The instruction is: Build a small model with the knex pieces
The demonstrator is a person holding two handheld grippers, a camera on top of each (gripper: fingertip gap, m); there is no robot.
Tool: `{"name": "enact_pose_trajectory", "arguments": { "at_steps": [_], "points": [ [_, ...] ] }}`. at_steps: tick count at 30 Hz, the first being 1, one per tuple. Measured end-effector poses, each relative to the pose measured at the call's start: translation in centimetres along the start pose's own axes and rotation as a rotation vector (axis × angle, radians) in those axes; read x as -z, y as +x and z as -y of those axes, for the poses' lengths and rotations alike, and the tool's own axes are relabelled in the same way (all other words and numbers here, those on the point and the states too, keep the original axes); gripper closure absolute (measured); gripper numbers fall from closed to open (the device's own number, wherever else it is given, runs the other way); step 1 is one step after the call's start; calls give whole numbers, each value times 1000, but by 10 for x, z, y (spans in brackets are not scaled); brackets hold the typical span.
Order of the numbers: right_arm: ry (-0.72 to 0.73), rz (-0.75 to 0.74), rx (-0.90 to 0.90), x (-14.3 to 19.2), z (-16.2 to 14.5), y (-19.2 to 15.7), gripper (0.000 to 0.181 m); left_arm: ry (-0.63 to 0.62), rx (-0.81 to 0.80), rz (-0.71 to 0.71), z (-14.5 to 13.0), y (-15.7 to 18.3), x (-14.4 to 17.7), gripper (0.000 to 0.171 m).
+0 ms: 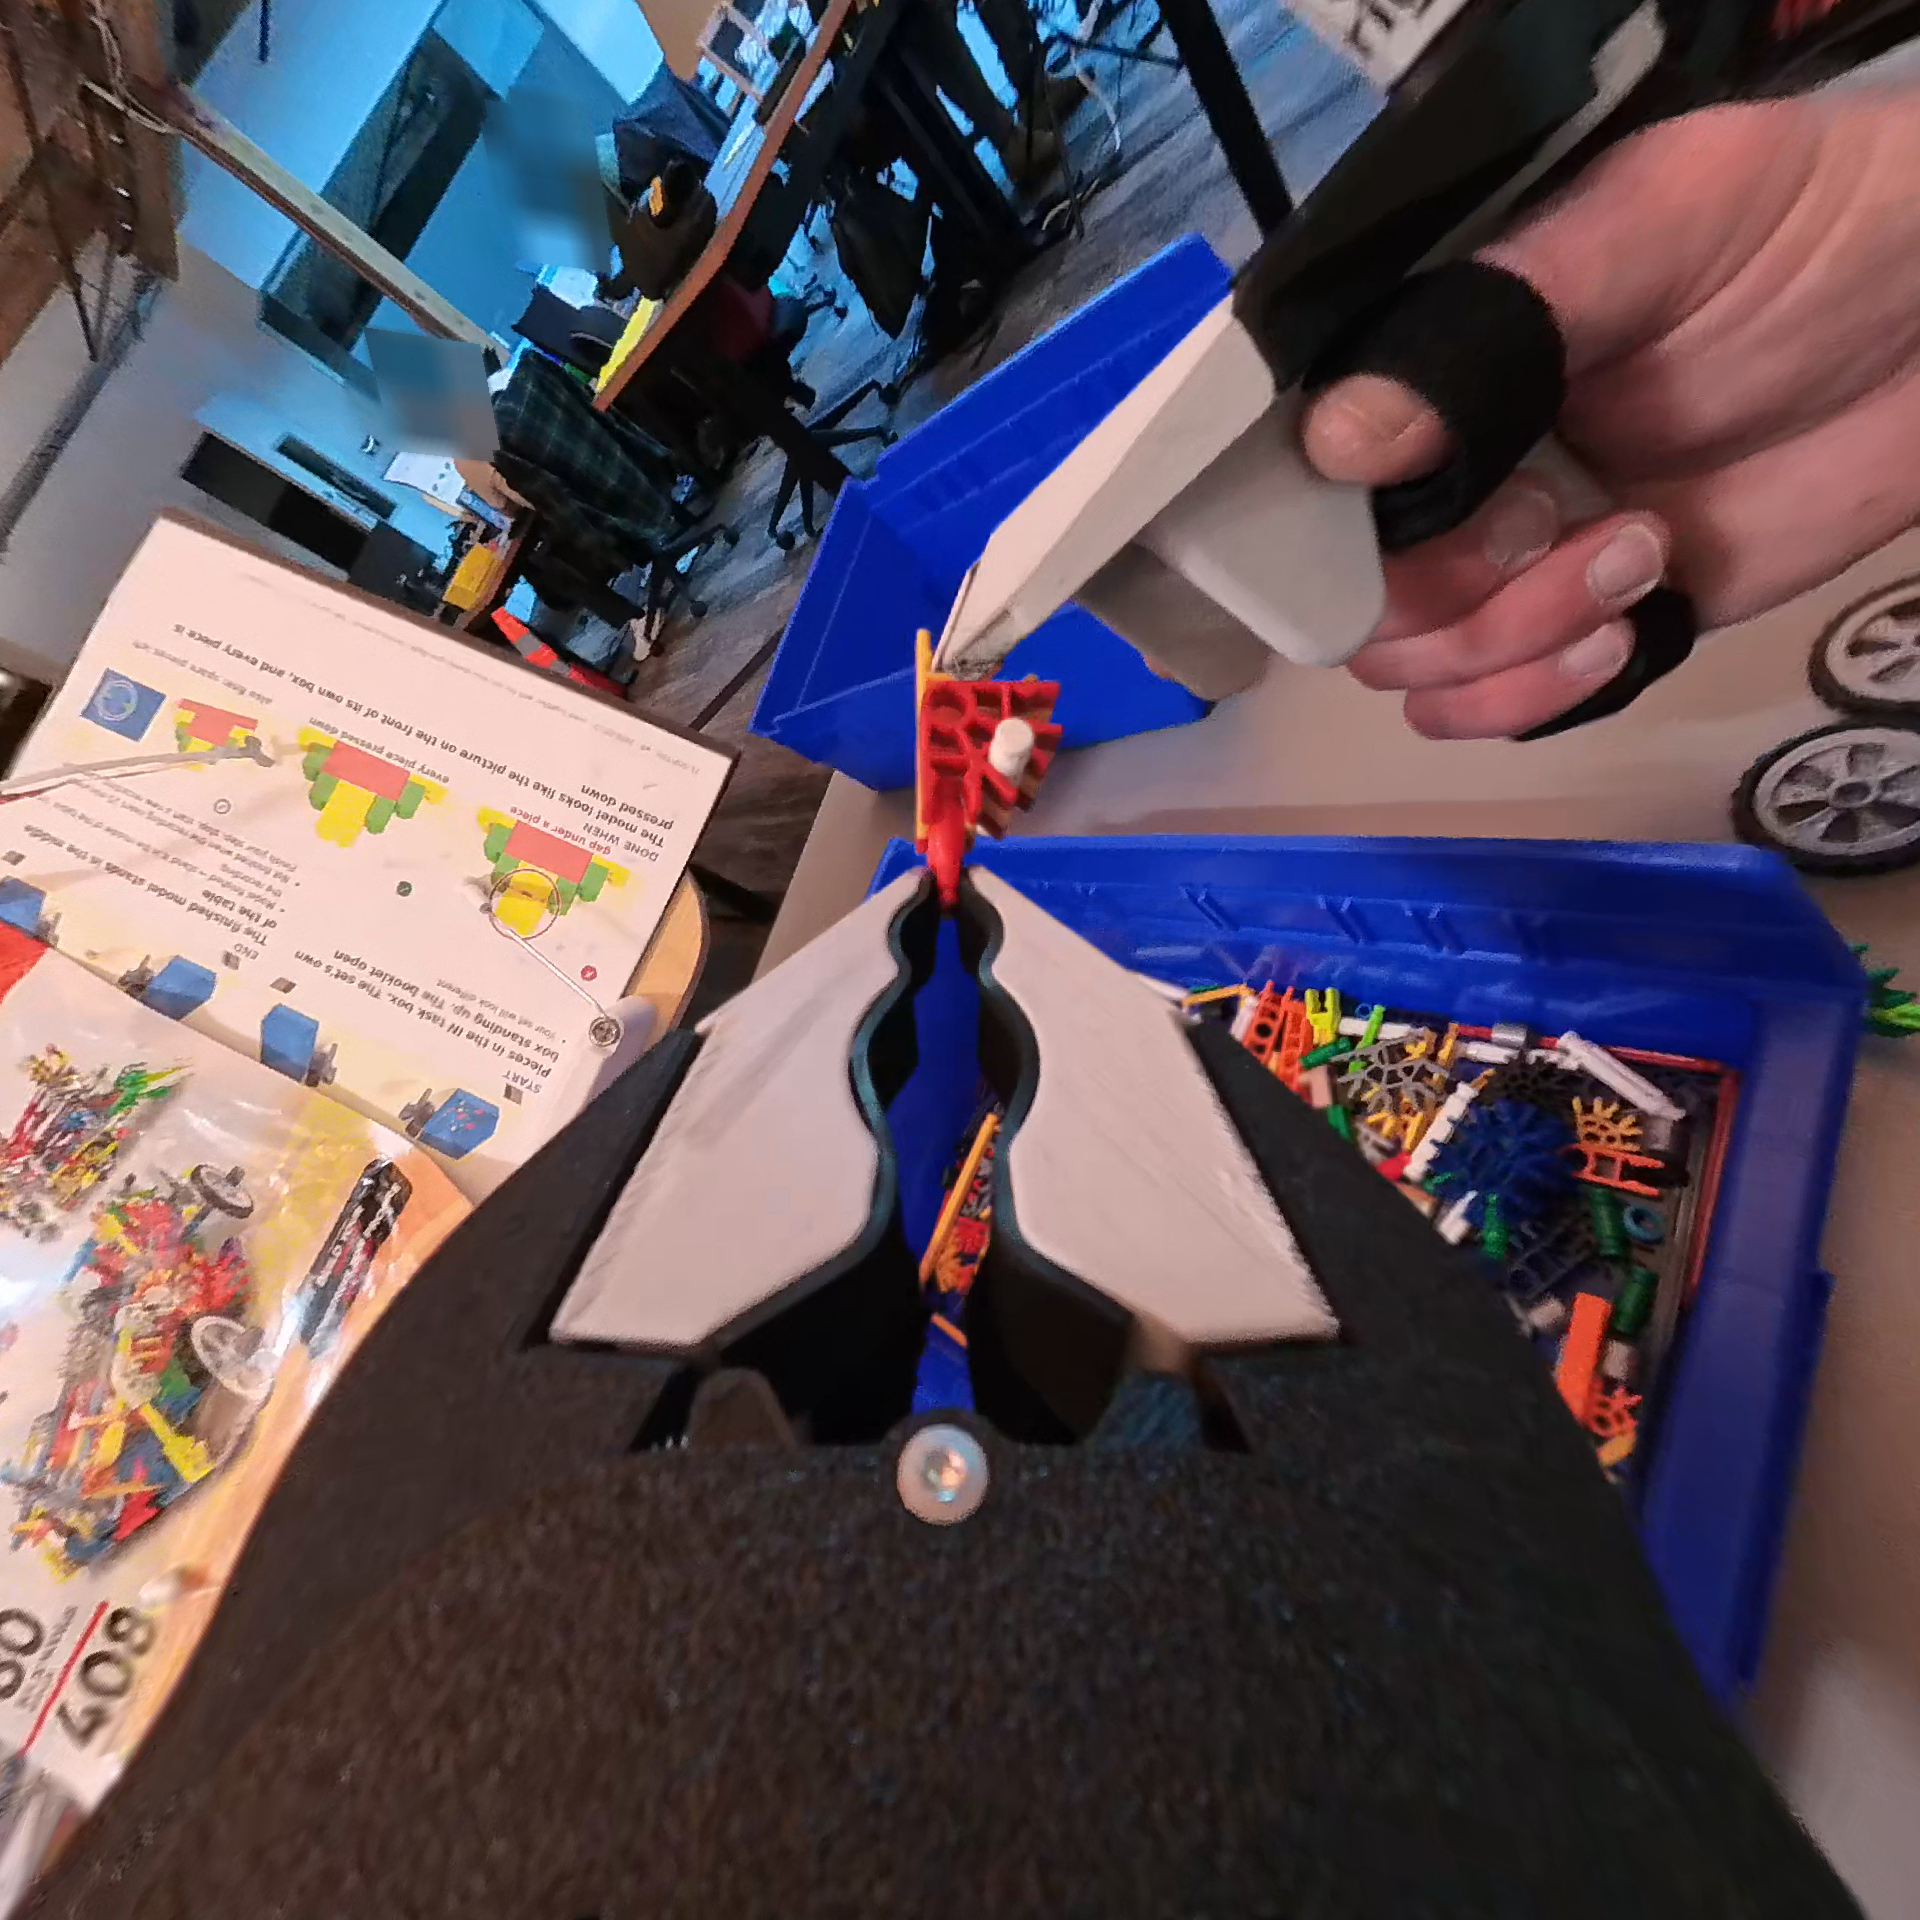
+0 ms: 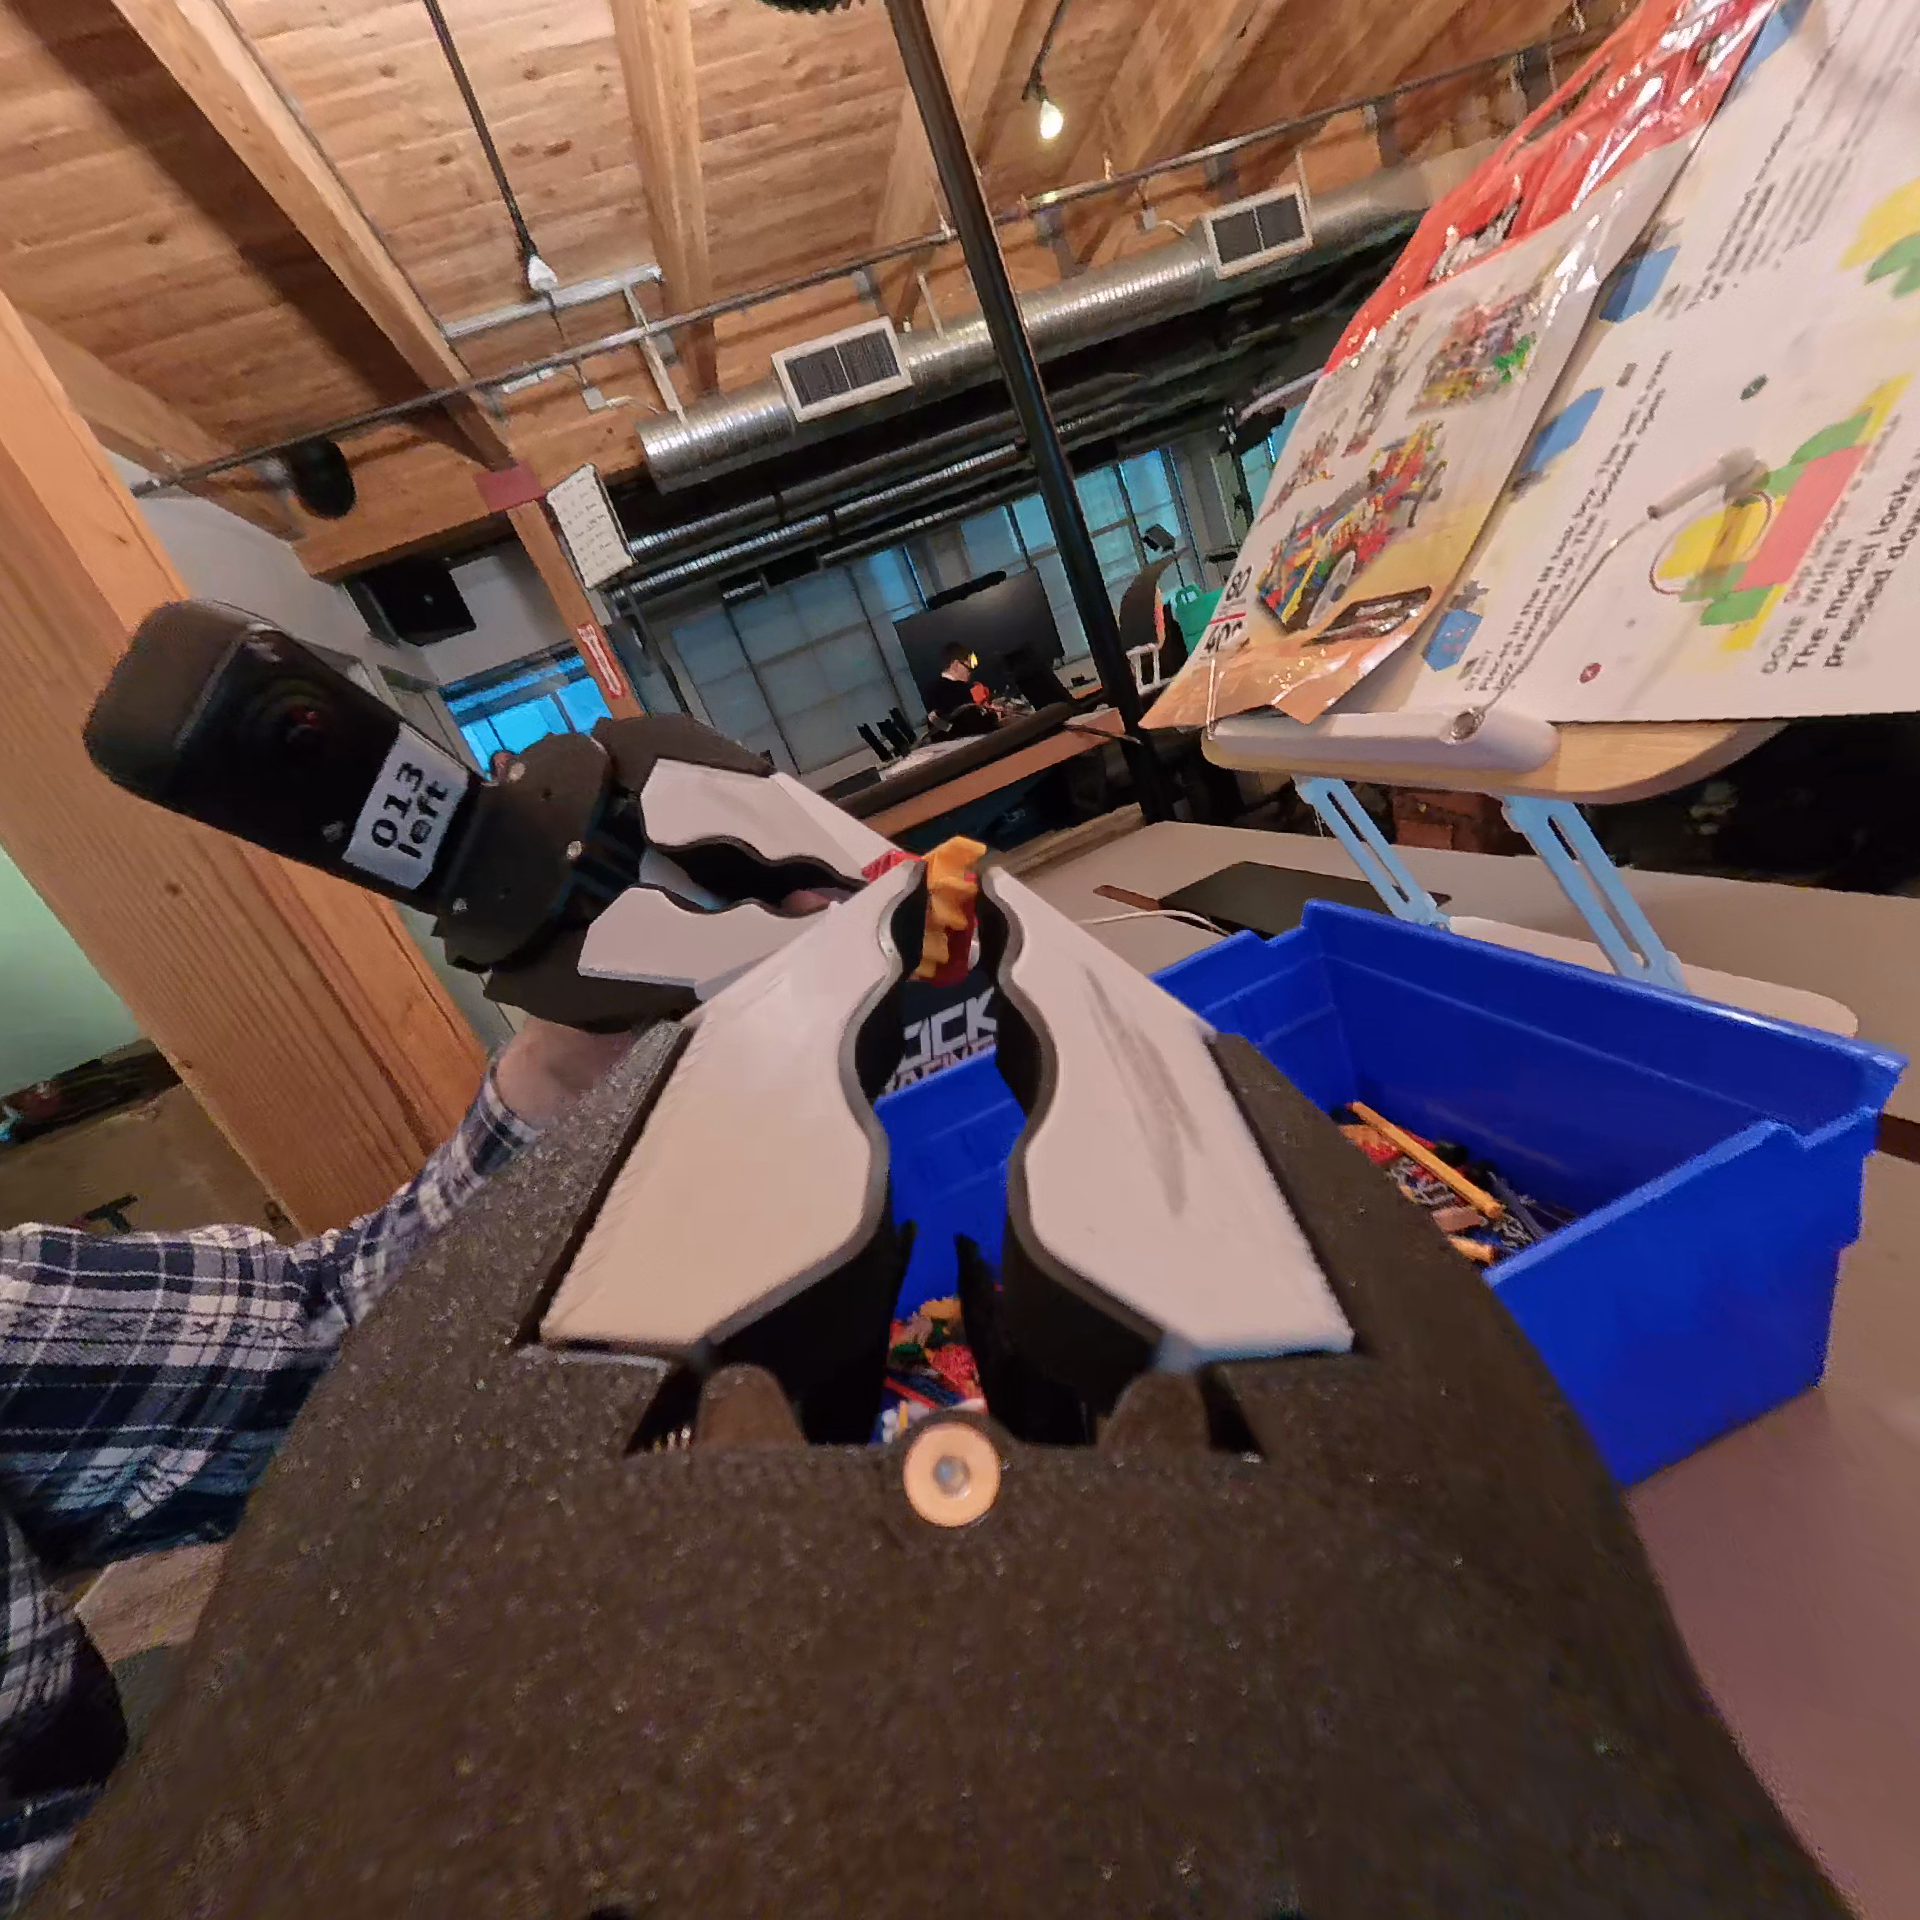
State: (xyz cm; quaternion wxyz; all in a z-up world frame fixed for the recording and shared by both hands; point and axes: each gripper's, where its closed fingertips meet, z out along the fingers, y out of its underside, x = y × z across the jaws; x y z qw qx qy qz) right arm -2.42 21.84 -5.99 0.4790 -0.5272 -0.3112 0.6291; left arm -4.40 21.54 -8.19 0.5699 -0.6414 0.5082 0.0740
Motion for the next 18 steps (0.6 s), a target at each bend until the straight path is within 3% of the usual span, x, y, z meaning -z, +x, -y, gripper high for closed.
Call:
{"name": "enact_pose_trajectory", "arguments": {
  "at_steps": [3,9,18],
  "points": [
    [-15,30,-11,1,-2,-1,170,6,-24,12,2,0,0,171],
    [-58,125,-30,0,-7,-17,146,-11,-81,35,5,1,3,171],
    [-76,115,52,-6,-12,-25,149,-36,-146,35,6,6,4,171]
  ]
}}
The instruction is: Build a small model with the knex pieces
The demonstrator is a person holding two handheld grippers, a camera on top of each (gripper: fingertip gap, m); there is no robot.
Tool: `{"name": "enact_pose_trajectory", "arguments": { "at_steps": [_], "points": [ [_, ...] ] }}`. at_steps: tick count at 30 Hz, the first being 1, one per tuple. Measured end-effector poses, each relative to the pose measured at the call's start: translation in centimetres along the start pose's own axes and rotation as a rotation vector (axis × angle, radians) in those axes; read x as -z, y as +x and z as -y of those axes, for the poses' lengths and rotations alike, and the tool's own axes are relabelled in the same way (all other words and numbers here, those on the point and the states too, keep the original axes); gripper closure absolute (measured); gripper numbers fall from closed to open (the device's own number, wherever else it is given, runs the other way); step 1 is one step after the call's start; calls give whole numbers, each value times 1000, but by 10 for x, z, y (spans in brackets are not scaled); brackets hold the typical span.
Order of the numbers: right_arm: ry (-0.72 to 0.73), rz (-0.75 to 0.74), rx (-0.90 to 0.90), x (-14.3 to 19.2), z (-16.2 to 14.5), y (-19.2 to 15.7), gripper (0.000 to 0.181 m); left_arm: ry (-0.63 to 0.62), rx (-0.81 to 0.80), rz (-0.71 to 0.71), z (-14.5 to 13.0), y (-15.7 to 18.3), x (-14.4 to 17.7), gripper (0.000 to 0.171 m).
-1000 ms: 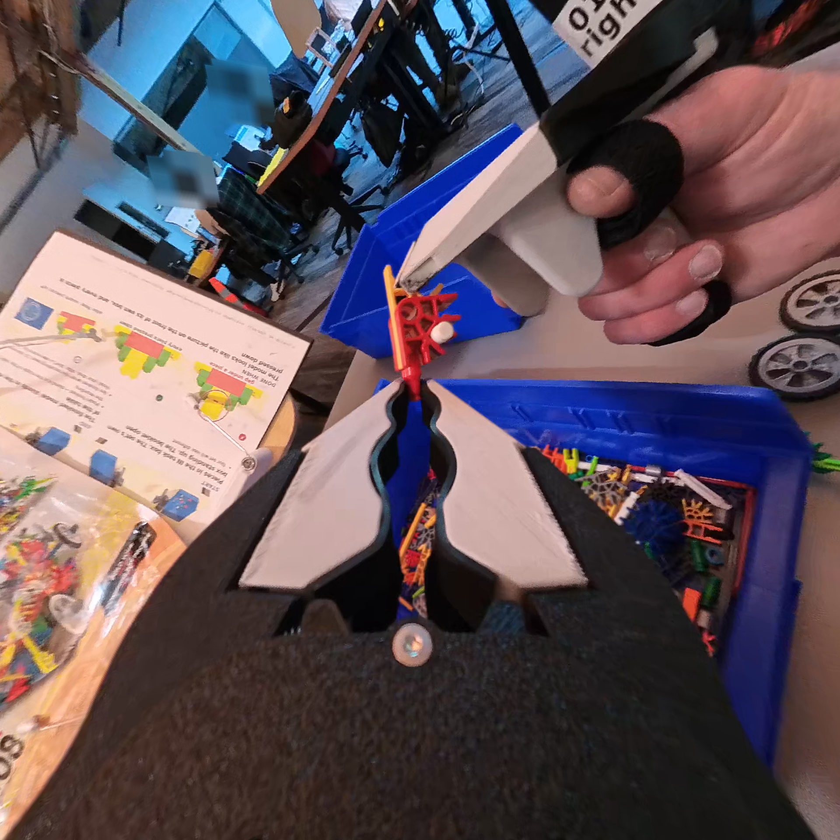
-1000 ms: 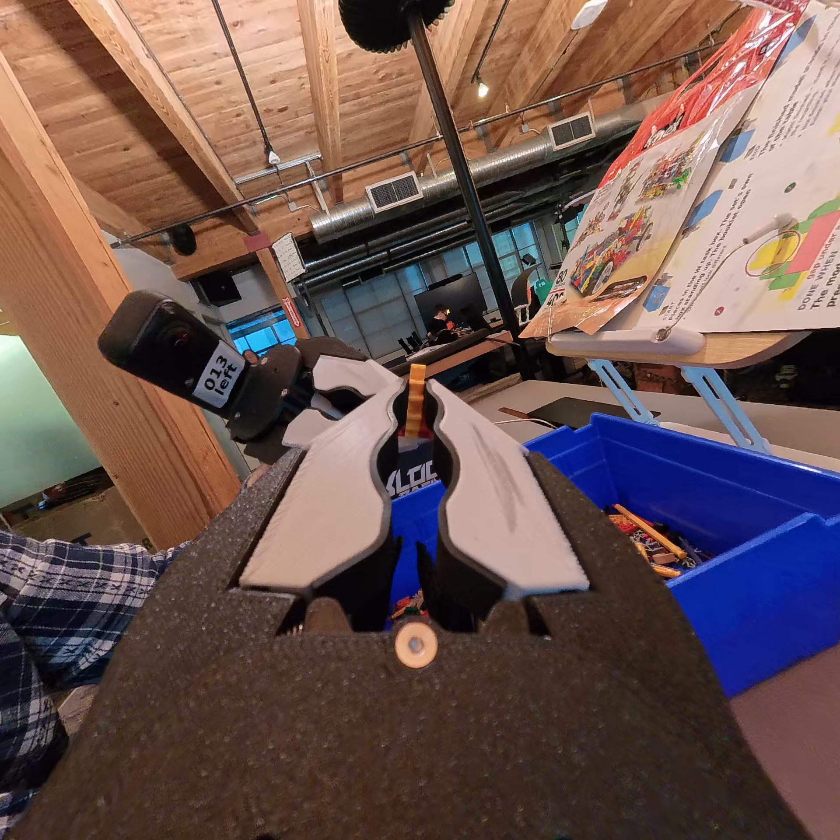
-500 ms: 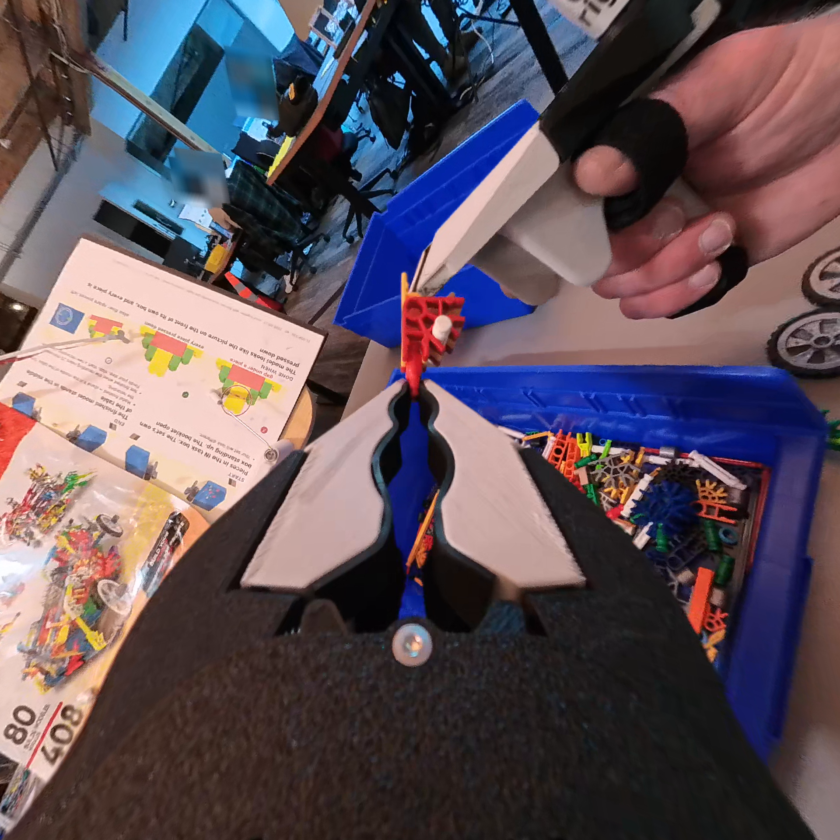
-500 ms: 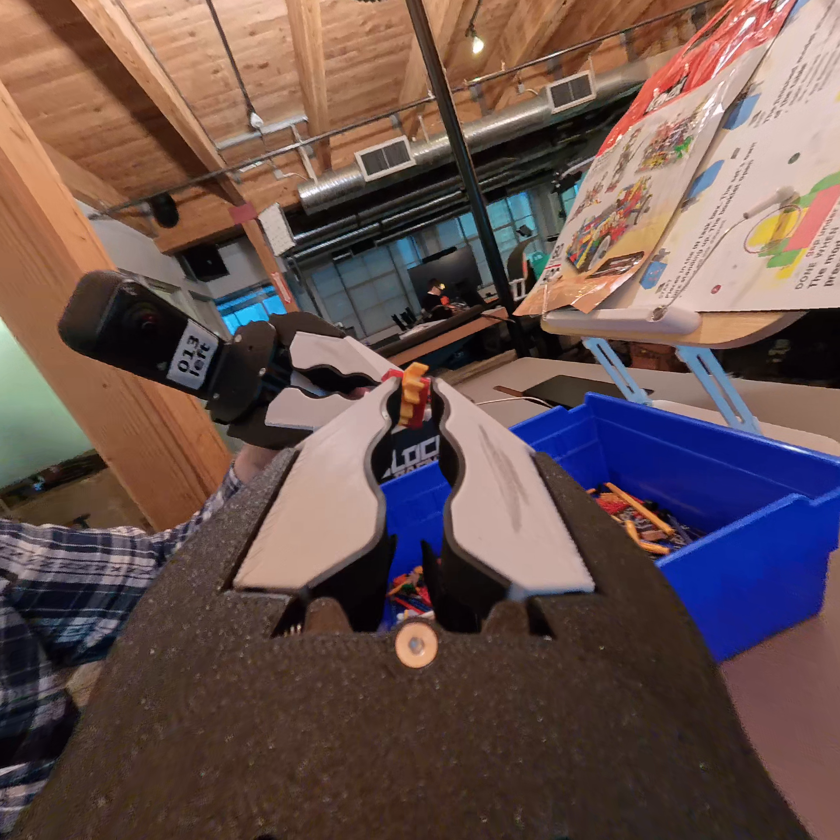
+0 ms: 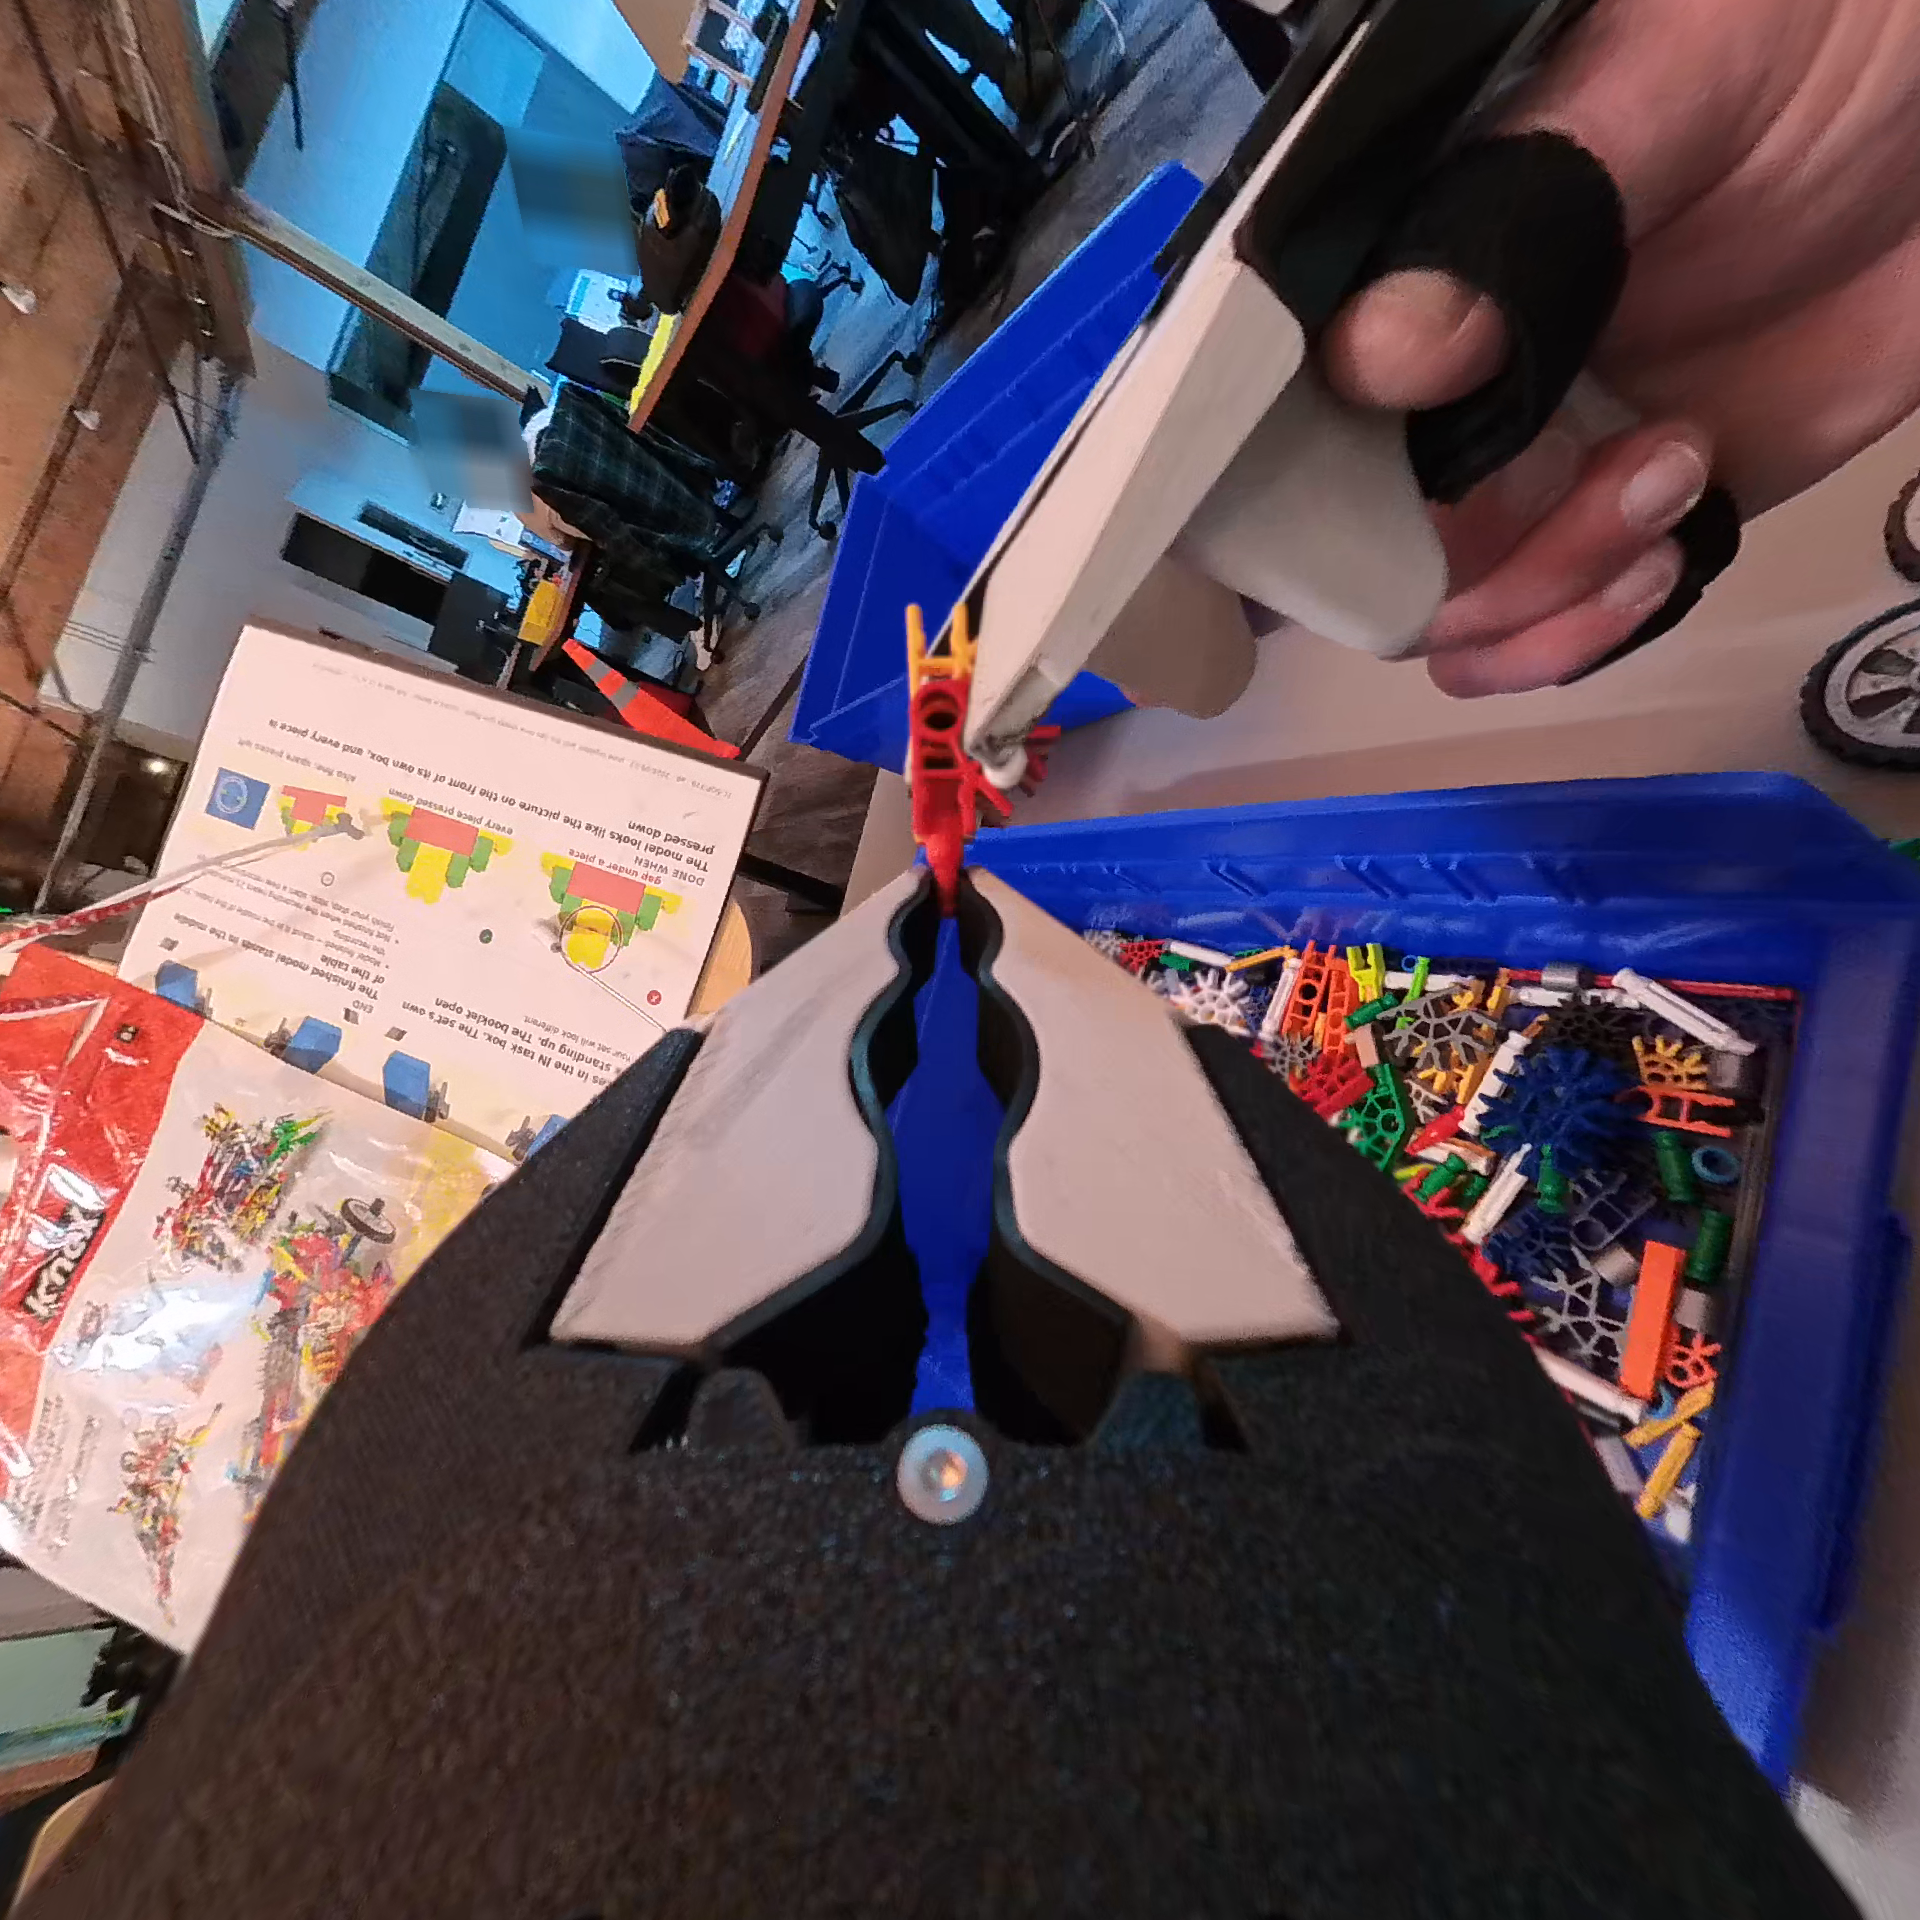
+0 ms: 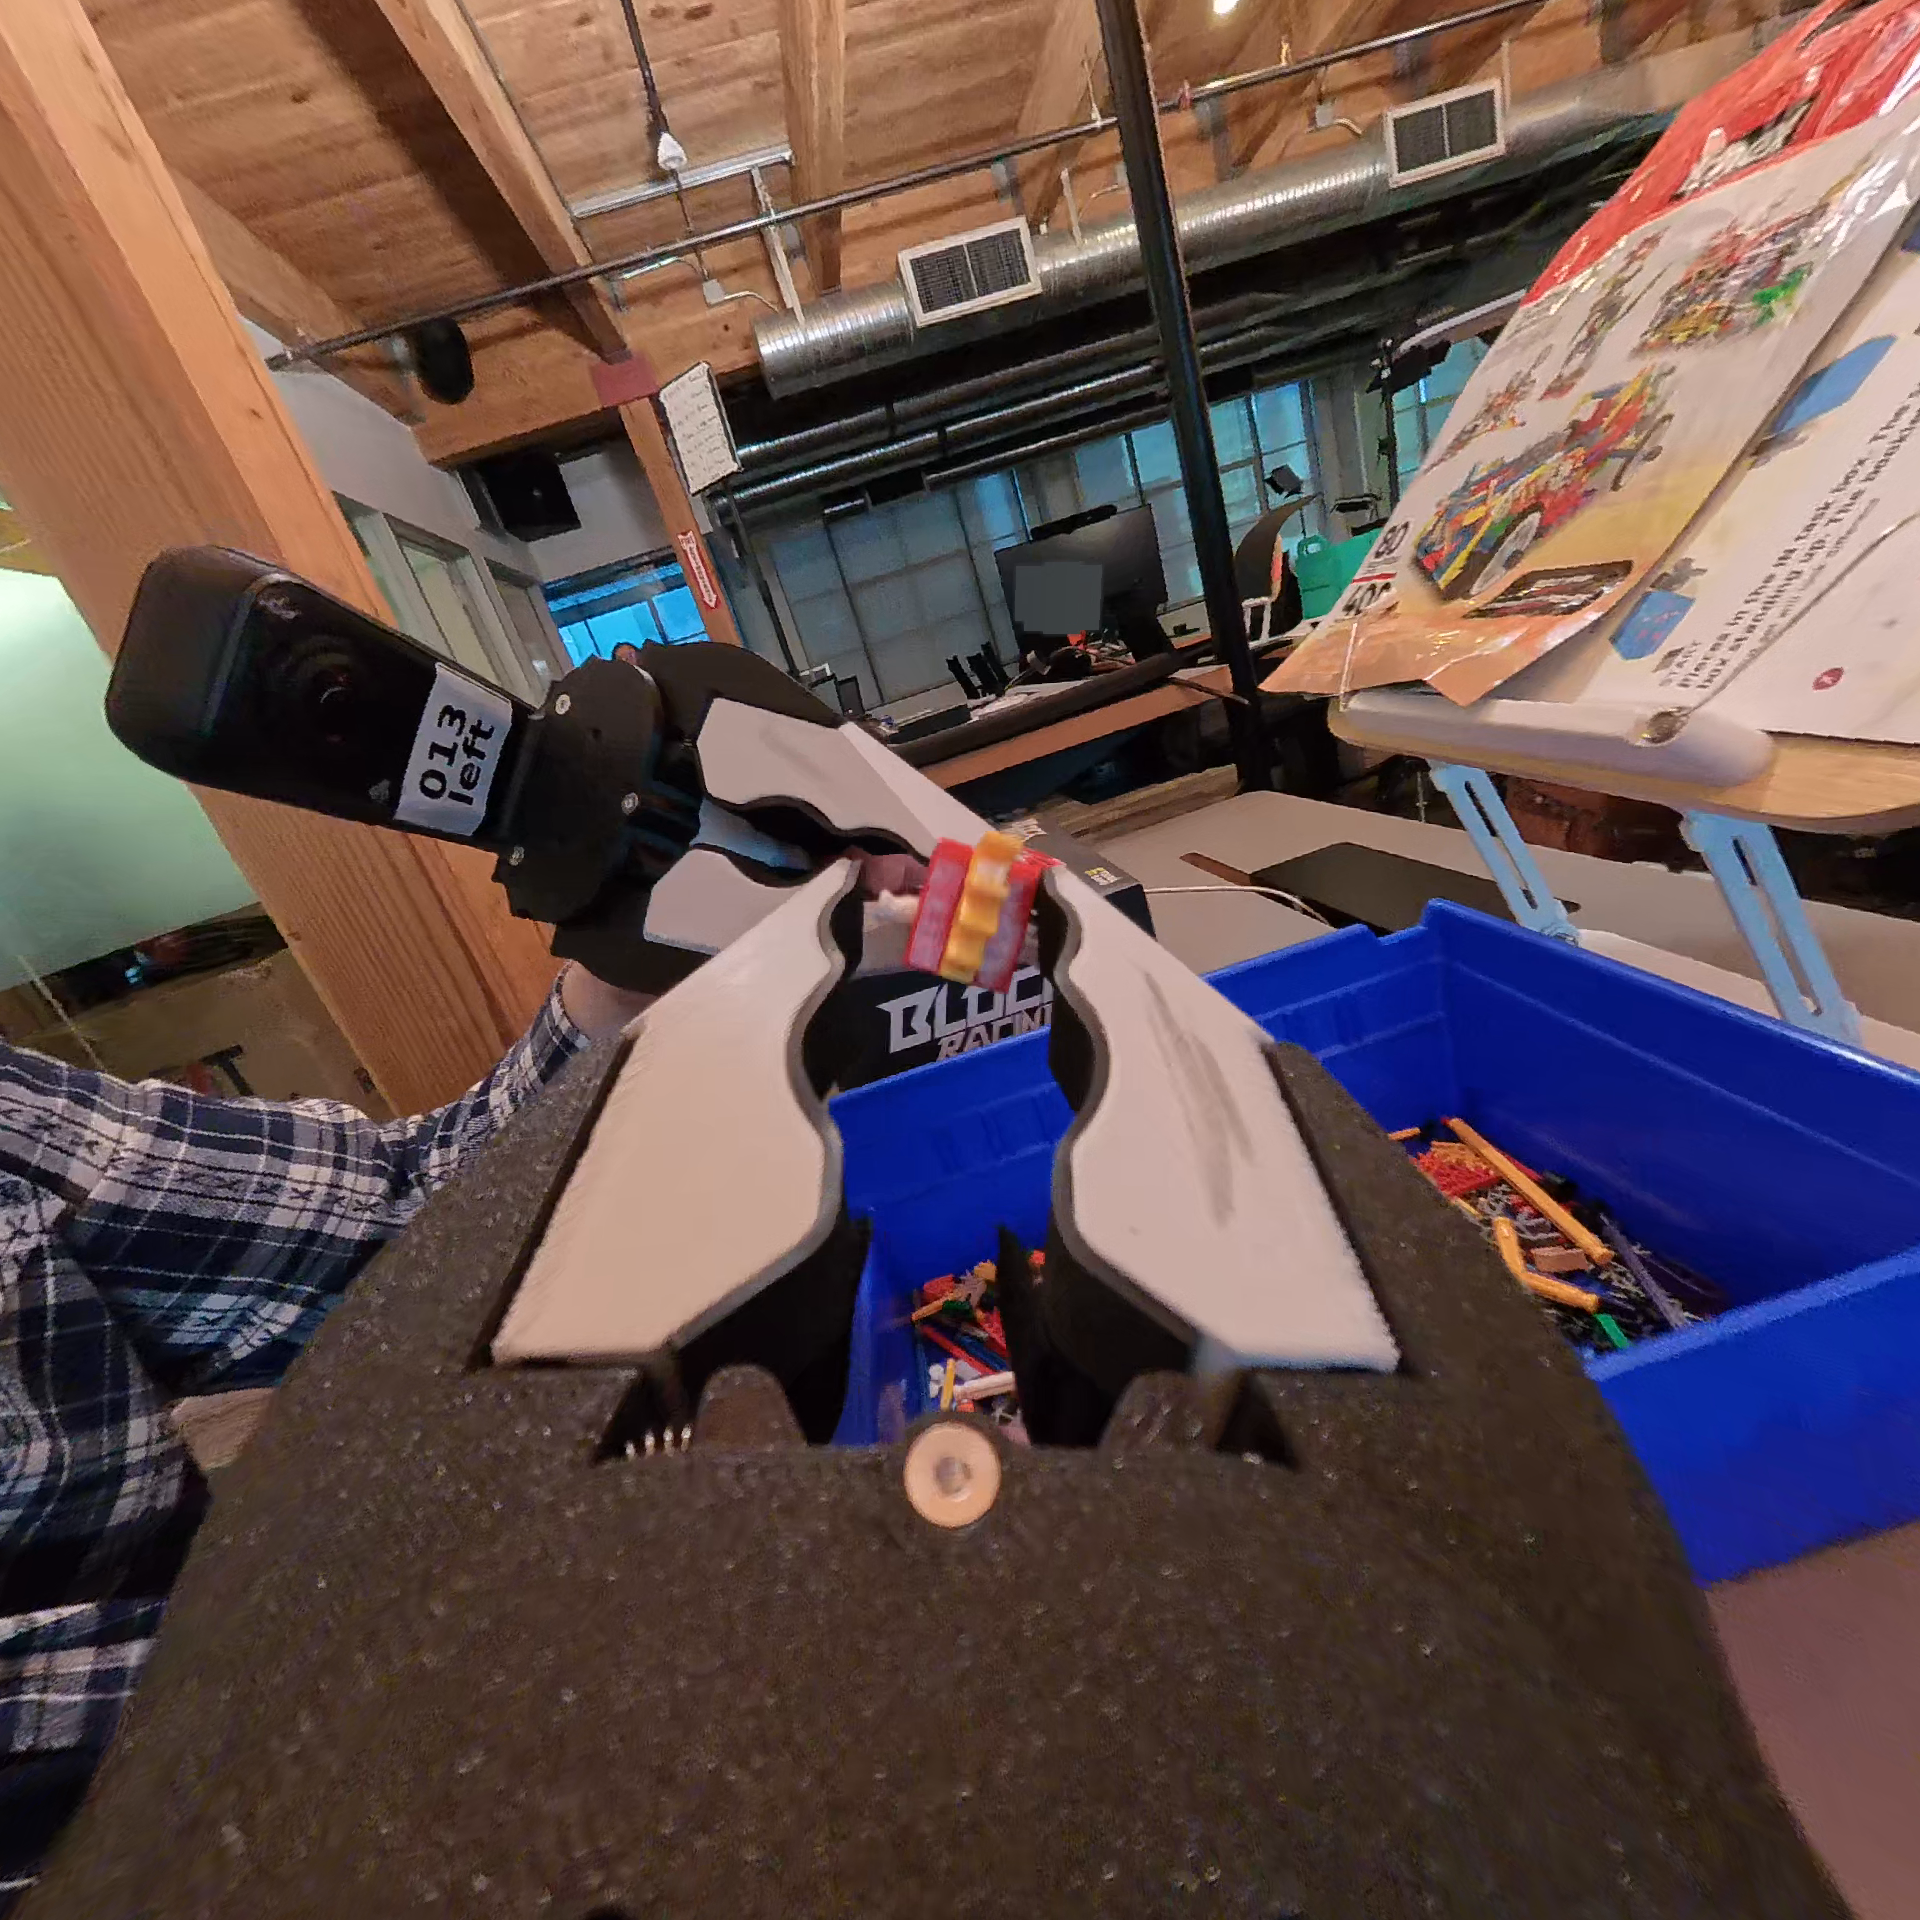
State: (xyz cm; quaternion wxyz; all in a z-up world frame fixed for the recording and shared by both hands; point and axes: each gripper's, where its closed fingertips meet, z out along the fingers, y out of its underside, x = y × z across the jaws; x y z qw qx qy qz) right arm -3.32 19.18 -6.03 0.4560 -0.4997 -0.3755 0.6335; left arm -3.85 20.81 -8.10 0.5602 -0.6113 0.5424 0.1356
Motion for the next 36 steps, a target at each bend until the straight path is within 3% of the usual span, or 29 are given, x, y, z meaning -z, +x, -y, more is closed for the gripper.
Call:
{"name": "enact_pose_trajectory", "arguments": {
  "at_steps": [4,6,12,21,28,36],
  "points": [
    [16,40,-36,0,2,-5,147,-6,-23,10,2,0,1,171],
    [12,29,-51,2,2,-1,161,-1,-26,8,3,1,1,171],
    [-5,-24,6,2,1,4,163,-11,-25,21,0,0,-1,171],
    [-64,-99,172,1,-3,4,163,63,227,-149,0,7,-1,168],
    [69,155,43,12,12,-22,163,387,557,-441,41,10,29,156],
    [90,126,126,12,15,-24,163,438,612,-432,49,6,30,154]
  ]
}}
